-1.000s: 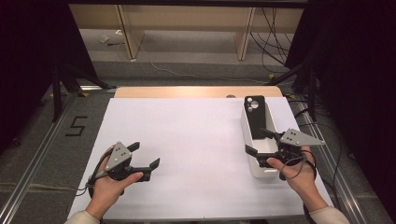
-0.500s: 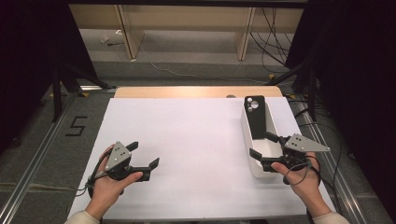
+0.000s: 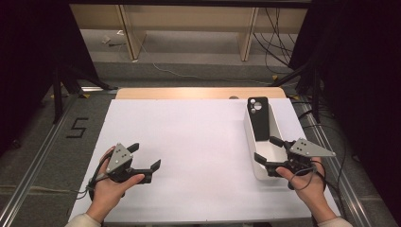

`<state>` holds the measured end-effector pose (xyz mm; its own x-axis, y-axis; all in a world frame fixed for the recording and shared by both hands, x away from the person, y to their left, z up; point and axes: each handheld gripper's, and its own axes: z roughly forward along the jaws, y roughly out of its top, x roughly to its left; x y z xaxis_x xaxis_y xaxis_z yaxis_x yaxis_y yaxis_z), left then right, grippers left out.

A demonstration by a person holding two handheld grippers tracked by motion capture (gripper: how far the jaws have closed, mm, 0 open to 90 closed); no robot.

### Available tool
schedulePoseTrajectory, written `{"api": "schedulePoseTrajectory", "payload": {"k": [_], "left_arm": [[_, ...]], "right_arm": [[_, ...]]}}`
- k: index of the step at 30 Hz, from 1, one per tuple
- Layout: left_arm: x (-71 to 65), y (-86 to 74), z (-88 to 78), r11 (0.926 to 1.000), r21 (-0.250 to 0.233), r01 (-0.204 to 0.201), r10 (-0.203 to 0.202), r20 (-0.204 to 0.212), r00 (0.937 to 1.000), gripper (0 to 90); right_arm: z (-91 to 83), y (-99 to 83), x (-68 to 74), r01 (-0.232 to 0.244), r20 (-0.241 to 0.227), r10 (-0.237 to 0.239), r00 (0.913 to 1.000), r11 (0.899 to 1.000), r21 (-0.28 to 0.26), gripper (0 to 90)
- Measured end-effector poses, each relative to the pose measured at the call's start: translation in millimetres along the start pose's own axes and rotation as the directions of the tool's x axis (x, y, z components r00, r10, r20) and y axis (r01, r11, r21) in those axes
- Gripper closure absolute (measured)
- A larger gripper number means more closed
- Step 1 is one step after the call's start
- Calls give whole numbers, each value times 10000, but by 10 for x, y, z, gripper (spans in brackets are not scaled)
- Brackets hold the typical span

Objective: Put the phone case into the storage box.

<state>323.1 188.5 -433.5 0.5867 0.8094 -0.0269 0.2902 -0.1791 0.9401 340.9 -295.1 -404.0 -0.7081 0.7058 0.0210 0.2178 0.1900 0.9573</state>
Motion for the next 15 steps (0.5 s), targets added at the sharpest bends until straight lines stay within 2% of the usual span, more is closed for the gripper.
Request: {"api": "schedulePoseTrajectory", "payload": {"k": [15], "left_arm": [[-2, -2, 4, 10000, 31, -18, 18, -15, 10000, 43]], "right_arm": [[17, -1, 26, 51, 17, -51, 10000, 9999, -115, 158]]}}
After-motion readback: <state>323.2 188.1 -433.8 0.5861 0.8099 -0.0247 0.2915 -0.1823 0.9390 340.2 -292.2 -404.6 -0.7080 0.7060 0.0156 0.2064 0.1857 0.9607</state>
